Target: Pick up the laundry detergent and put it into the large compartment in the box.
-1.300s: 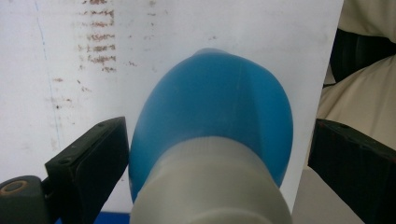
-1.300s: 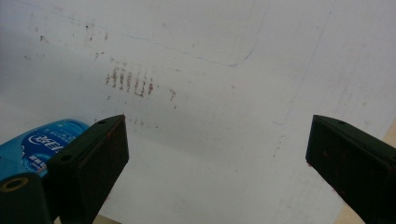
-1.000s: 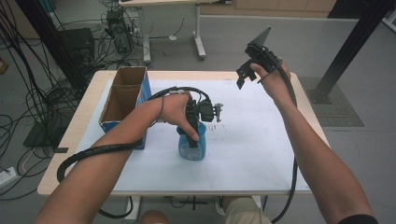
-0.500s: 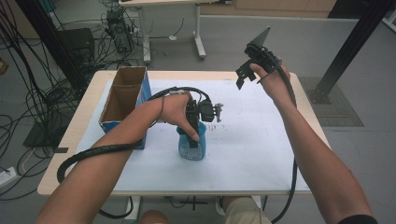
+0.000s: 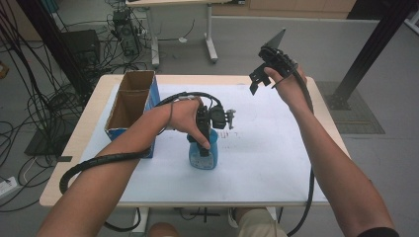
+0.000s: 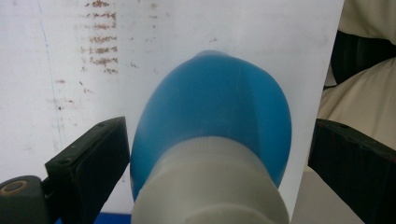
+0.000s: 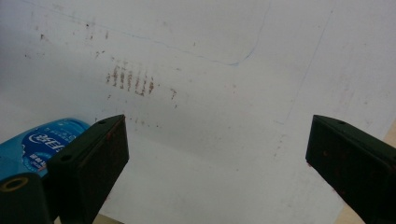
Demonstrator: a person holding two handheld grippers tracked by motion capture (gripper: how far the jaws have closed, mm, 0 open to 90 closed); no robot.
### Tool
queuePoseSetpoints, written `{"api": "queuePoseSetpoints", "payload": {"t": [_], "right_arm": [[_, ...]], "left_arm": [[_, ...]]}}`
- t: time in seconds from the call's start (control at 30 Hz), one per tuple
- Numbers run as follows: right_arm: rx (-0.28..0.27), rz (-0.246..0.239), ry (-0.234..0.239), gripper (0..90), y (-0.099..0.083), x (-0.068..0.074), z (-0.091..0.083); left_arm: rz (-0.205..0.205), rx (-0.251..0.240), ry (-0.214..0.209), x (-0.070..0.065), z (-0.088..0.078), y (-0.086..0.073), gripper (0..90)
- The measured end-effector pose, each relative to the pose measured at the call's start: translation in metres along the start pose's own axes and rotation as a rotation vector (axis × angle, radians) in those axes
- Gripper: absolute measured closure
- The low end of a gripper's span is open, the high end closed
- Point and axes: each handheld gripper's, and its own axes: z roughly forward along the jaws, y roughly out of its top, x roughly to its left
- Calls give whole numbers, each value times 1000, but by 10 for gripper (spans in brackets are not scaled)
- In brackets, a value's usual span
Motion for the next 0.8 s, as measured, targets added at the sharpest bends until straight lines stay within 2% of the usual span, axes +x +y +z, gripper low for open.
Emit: {"api": "queuePoseSetpoints", "payload": {"t": [0.8], "right_arm": [[1, -2, 0, 59, 0, -1, 1]], "left_arm": [[5, 2, 11, -1, -1, 2, 65]]}}
